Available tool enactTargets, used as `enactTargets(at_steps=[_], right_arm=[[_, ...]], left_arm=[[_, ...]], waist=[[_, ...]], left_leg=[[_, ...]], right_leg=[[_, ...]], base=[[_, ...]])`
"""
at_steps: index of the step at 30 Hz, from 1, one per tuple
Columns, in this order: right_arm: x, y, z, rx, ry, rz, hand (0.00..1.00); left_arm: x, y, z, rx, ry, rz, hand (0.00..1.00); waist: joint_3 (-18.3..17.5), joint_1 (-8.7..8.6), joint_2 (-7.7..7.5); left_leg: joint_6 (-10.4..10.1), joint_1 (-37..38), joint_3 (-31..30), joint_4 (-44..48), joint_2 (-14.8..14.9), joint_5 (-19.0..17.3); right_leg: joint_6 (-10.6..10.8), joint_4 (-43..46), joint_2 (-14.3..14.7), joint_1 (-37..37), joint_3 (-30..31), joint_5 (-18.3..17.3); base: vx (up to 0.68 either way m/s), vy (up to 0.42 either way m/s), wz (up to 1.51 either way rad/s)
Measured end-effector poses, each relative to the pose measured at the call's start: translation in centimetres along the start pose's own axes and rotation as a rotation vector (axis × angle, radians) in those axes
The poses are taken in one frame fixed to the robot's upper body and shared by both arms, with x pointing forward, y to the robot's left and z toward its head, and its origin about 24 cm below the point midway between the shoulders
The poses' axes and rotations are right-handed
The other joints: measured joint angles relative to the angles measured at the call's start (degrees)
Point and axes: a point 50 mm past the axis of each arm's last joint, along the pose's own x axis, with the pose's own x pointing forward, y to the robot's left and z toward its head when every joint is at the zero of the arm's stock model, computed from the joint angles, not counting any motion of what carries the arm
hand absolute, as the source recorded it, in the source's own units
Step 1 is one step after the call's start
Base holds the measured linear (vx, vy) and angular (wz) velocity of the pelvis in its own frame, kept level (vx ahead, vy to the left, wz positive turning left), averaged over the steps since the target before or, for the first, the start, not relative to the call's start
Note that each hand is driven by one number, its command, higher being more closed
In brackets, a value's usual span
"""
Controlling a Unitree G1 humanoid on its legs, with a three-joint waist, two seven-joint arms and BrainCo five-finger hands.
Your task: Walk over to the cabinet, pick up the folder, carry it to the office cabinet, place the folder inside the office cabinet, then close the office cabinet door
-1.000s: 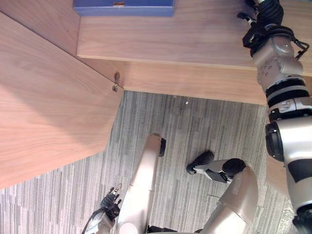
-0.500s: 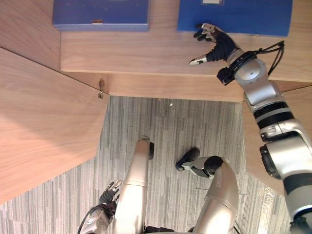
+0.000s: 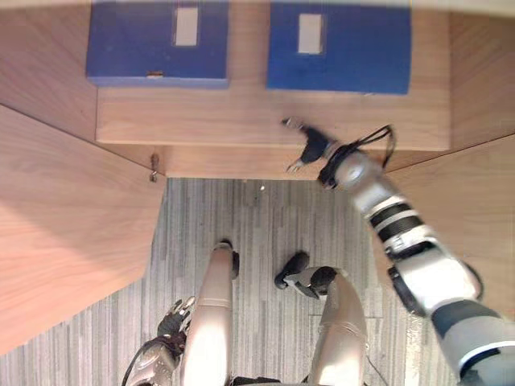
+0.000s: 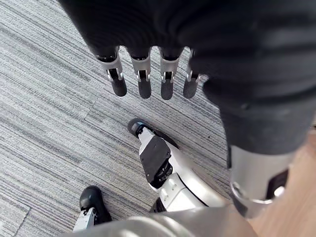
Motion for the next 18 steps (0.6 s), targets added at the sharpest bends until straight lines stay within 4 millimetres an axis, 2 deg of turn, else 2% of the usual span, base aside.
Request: enactTargets(at_steps=[2,3,4,5,6,7,8,10,12,14,15,16,17,18], right_arm=[[0.1,4.0,1.1,-0.129,0.013,0.08,0.0],[0.0,5.3,1.5,-0.16,0.012,0.114,0.0],[-0.6,9.4,1.9,-0.223,0.025,0.265,0.0],[-2.0,14.1,2.0,-0.239,0.039,0.431,0.0],[-2.9,16.4,2.1,-0.237,0.045,0.509,0.0],[-5.2,20.8,2.8,-0.209,0.032,0.661,0.0],[-7.3,23.9,3.6,-0.2,0.013,0.757,0.0],[-9.0,25.9,4.3,-0.242,-0.023,0.813,0.0],[-9.9,26.9,4.5,-0.264,-0.041,0.84,0.0],[-11.3,28.0,3.7,-0.186,-0.002,0.887,0.0],[-12.5,29.0,2.4,0.027,0.101,0.901,0.0],[-13.2,29.4,1.7,0.122,0.162,0.897,0.0],[-14.3,30.1,0.2,0.285,0.282,0.874,0.0],[-15.8,30.7,-1.5,0.536,0.472,0.778,0.0]], left_arm=[[-0.1,0.6,-0.4,-0.012,0.019,0.041,0.0],[-0.1,0.8,-0.5,-0.016,0.023,0.051,0.0],[-0.2,1.2,-0.7,-0.021,0.032,0.076,0.0],[-0.3,1.3,-0.7,-0.02,0.035,0.087,0.0],[-0.3,1.4,-0.8,-0.016,0.037,0.092,0.0],[-0.4,1.6,-1.0,-0.005,0.045,0.107,0.0],[-0.5,2.0,-1.2,0.011,0.057,0.121,0.0],[-0.7,2.6,-1.2,0.054,0.071,0.144,0.0],[-1.0,3.8,-1.5,0.121,0.104,0.176,0.0],[-1.2,4.1,-1.7,0.131,0.111,0.182,0.0],[-1.1,3.6,-1.8,0.174,0.105,0.161,0.0],[-1.0,3.2,-1.9,0.19,0.102,0.149,0.0],[-0.9,2.7,-2.1,0.214,0.1,0.13,0.0],[-0.8,1.7,-2.6,0.246,0.097,0.11,0.0]], waist=[[-0.52,-0.36,-0.77],[-0.67,-0.41,-1.01],[-1.11,-0.2,-1.71],[-1.18,0.24,-1.82],[-1.24,0.51,-1.93],[-1.34,0.48,-2.1],[-1.39,0.45,-2.19],[-1.95,-0.41,-2.62],[-4.62,-1.56,-3.3],[-8.14,-3.03,-3.44],[-10.05,-4.14,-3.35],[-10.8,-4.52,-3.18],[-11.86,-4.95,-2.99],[-12.55,-5.62,-2.77]], left_leg=[[-0.29,4.35,0.12,-3.91,0.43,1.02],[-0.36,5.76,0.33,-5.25,0.71,1.35],[-0.55,8.71,0.79,-8.3,1.01,2.23],[-0.69,11.7,0.87,-11.12,1.41,3.01],[-0.86,13.08,1.14,-12.6,1.67,3.43],[-0.89,16.01,1.92,-15.8,2.19,4.41],[-1.06,19.51,3.29,-19.14,3.09,5.42],[-1.47,25.23,5.42,-25.08,4.18,7.42],[-2.45,30.08,6.0,-32.08,5.01,10.19],[-3.41,35.57,5.96,-38.99,5.76,12.72],[-3.63,39.15,6.01,-42.68,5.78,14.18],[-3.63,40.39,6.03,-43.73,5.74,14.49],[-3.62,41.87,6.12,-44.66,5.73,14.58],[-3.62,43.42,6.42,-44.92,5.56,14.58]], right_leg=[[0.2,-4.05,1.31,4.34,-1.08,1.14],[0.29,-5.46,1.76,5.73,-1.37,1.54],[0.46,-8.16,2.43,8.42,-2.05,2.27],[0.73,-11.19,3.5,11.34,-2.76,3.12],[0.89,-12.68,4.03,12.67,-3.07,3.56],[1.15,-15.84,5.13,15.2,-3.42,4.6],[1.38,-19.47,6.54,17.88,-3.56,6.03],[1.5,-25.3,8.88,22.14,-3.63,8.18],[1.59,-32.24,11.96,26.27,-4.02,10.84],[1.51,-39.51,15.23,31.59,-4.95,13.35],[1.72,-43.07,16.44,34.94,-5.32,14.43],[1.82,-44.26,16.82,36.14,-5.43,14.83],[2.07,-45.91,17.4,37.8,-5.39,15.47],[2.32,-47.96,17.85,39.84,-5.18,16.42]], base=[[0.06,-0.016,-0.02],[0.08,-0.03,-0.07],[0.06,-0.025,-0.04],[0.09,-0.039,-0.03],[0.09,-0.038,-0.06],[0.12,-0.046,-0.27],[0.13,-0.048,-0.36],[0.12,-0.064,-0.45],[0.1,-0.093,-0.21],[0.16,-0.114,0.02],[0.17,-0.093,0.07],[0.11,-0.022,0.05],[0.1,0.025,-0.02],[0.09,0.049,-0.09]])
